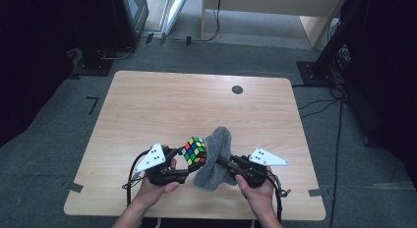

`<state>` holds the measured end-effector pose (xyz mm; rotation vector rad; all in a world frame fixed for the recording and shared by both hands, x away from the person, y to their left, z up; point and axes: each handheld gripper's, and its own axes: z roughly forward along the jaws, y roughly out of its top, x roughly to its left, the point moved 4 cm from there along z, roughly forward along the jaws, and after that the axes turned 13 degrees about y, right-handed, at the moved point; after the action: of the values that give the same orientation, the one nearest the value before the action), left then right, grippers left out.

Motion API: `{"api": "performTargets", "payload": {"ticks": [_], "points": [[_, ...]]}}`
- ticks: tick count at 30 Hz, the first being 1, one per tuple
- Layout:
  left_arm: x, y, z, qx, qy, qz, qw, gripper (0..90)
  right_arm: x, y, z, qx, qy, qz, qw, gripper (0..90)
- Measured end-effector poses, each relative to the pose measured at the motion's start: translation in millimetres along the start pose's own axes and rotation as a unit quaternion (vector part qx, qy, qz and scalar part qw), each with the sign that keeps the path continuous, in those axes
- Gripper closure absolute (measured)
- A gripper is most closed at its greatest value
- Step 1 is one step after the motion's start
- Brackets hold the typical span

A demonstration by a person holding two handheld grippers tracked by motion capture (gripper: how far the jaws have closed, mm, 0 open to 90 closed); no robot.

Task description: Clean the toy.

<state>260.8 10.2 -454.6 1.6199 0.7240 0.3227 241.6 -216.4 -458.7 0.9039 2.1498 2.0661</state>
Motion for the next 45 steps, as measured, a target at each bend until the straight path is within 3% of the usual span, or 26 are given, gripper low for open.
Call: {"api": "performTargets", "payload": {"ticks": [2,4,7,9,11,13,15,16,18,19,21,23,25,28,30,32,33,35,38,40,41,42,43,45], "points": [[1.6,1.2,-0.7,-0.004,-0.008,-0.017,0.9998,34.5,7.3,-4.3,8.3,0.011,0.031,-0.02,0.9992,74.1],[2.1,2.2,-1.3,-0.006,-0.01,-0.021,0.9997,34.5,14.7,-11.5,17.2,0.033,0.056,-0.045,0.9969,73.7],[4.5,4.3,-3.4,-0.009,-0.009,-0.028,0.9995,34.5,23.5,-21.6,28.8,0.079,0.069,-0.083,0.991,73.5],[5.7,5.3,-4.3,-0.01,-0.007,-0.031,0.9994,34.5,26.0,-23.1,32.4,0.096,0.063,-0.097,0.9886,73.6],[5.9,5.5,-4.5,-0.011,-0.01,-0.036,0.9993,34.5,23.0,-19.5,30.2,0.088,0.035,-0.1,0.9905,74.0],[4.6,5.1,-3.3,-0.009,-0.009,-0.035,0.9993,34.5,17.9,-13.5,22.9,0.056,0.007,-0.089,0.9944,74.3],[2.1,4.0,-1.0,-0.006,-0.011,-0.034,0.9993,34.5,16.1,-9.4,17.5,0.024,-0.001,-0.082,0.9964,74.2],[1.8,4.0,-0.7,-0.008,-0.01,-0.037,0.9992,34.5,17.6,-9.0,17.4,0.021,0.001,-0.085,0.9962,74.7],[5.0,5.8,-2.0,-0.011,-0.013,-0.055,0.9983,34.4,21.5,-11.9,21.0,0.034,0.001,-0.101,0.9943,74.6],[6.5,6.8,-2.8,-0.014,-0.008,-0.06,0.9981,34.5,24.0,-15.0,24.6,0.047,0.022,-0.106,0.9929,74.6],[9.1,8.5,-4.2,-0.017,0.002,-0.071,0.9973,34.5,32.2,-24.1,35.3,0.087,0.046,-0.127,0.987,74.7],[9.6,9.3,-4.5,-0.024,0.011,-0.08,0.9964,34.5,39.6,-35.1,49.1,0.129,0.053,-0.133,0.9812,74.7],[7.4,9.2,-3.9,-0.027,0.016,-0.081,0.9962,34.5,45.1,-44.6,60.8,0.149,0.062,-0.126,0.9789,74.4],[1.0,6.6,-0.8,-0.02,0.012,-0.069,0.9974,34.5,53.9,-47.1,69.7,0.138,0.085,-0.114,0.9802,74.0],[-2.3,4.5,1.5,-0.015,0.01,-0.065,0.9977,34.5,54.7,-38.0,66.9,0.098,0.081,-0.098,0.9871,74.0],[-3.5,3.2,3.1,-0.013,0.009,-0.064,0.9978,34.5,47.4,-26.8,58.0,0.043,0.069,-0.051,0.9953,74.2],[-3.6,3.0,3.5,-0.013,0.01,-0.065,0.9977,34.6,41.7,-22.6,52.4,0.018,0.066,-0.022,0.9974,74.6],[-2.5,4.0,3.3,-0.018,0.013,-0.074,0.997,34.7,31.5,-20.3,44.5,-0.012,0.073,0.03,0.9968,74.8],[1.5,4.7,0.9,-0.021,0.023,-0.071,0.997,34.6,15.9,-25.7,39.1,-0.026,0.04,0.071,0.9963,74.7],[5.3,4.9,-0.4,-0.022,0.038,-0.072,0.9964,34.6,2.8,-27.4,32.5,-0.018,-0.008,0.078,0.9967,74.1],[7.1,4.8,-0.6,-0.021,0.044,-0.071,0.9962,34.6,-5.1,-26.3,26.0,-0.007,-0.046,0.061,0.9971,73.8],[9.6,4.8,-0.7,-0.021,0.055,-0.071,0.9957,34.6,-9.8,-24.7,21.3,-0.002,-0.07,0.047,0.9964,73.7],[12.0,4.3,-0.7,-0.018,0.068,-0.069,0.9952,34.6,-15.4,-22.2,14.1,0.005,-0.104,0.031,0.9941,73.6],[16.5,1.9,0.6,-0.009,0.099,-0.06,0.9932,34.6,-26.2,-16.2,-0.3,0.021,-0.17,-0.003,0.9852,73.5]]}}
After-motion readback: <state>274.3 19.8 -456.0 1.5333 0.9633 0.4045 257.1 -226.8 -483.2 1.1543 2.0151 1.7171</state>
